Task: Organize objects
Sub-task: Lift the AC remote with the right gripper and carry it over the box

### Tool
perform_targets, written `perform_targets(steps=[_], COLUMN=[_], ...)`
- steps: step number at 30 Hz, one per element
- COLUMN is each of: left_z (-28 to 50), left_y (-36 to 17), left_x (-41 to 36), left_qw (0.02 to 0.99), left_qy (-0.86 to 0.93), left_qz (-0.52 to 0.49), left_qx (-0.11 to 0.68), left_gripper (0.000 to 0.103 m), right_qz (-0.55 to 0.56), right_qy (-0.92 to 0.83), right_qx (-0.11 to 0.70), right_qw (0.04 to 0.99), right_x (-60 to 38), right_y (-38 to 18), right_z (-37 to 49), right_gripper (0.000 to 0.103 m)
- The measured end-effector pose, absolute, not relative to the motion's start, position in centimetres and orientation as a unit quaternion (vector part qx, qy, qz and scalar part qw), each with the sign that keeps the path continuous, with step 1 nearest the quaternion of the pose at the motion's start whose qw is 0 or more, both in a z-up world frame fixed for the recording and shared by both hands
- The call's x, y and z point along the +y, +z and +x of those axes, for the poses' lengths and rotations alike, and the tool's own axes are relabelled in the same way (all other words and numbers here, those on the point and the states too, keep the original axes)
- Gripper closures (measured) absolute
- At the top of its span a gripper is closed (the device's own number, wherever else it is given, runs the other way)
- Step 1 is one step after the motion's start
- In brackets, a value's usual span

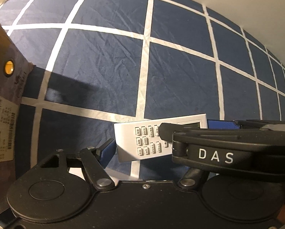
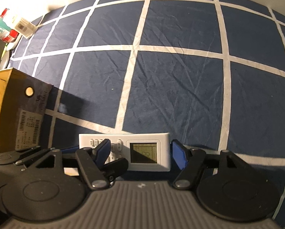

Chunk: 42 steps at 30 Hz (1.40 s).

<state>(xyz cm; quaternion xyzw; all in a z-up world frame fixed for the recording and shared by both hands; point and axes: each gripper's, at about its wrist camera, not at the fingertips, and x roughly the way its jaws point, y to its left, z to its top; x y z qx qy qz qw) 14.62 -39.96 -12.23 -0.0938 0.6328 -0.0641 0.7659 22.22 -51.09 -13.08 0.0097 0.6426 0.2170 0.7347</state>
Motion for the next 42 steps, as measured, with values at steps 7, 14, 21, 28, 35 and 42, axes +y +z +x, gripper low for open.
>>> perform_targets(steps=[7,14,21,28,35,42], left_z=[12.6,9.8,7.5,6.1,5.4,5.1], left_y=[-10.0,-7.8,-5.5,-3.6,-2.0,-1.0], left_x=[-38.9,-37.0,-34.4,-30.7,-26.7,-22.9], left_qw=[0.779,0.79,0.8,0.806,0.811,0.814], left_qy=[-0.073,-0.078,-0.085,-0.09,-0.1,-0.115], left_qz=[-0.084,-0.075,-0.066,-0.057,-0.043,-0.024], left_qx=[0.617,0.603,0.59,0.582,0.575,0.569], left_gripper=[0.034,0.034,0.034,0.034,0.034,0.034], right_qz=[0.019,0.025,0.033,0.04,0.054,0.072], right_qy=[0.208,0.206,0.203,0.2,0.192,0.178], right_qx=[0.624,0.609,0.595,0.585,0.575,0.566], right_qw=[0.753,0.766,0.777,0.785,0.794,0.801], right_x=[-50.7,-49.5,-47.5,-44.3,-40.5,-36.7], right_y=[-10.7,-8.5,-6.2,-4.1,-2.6,-1.7], right_z=[19.5,16.1,13.1,10.7,8.9,7.3], right_gripper=[0.035,0.035,0.035,0.035,0.035,0.035])
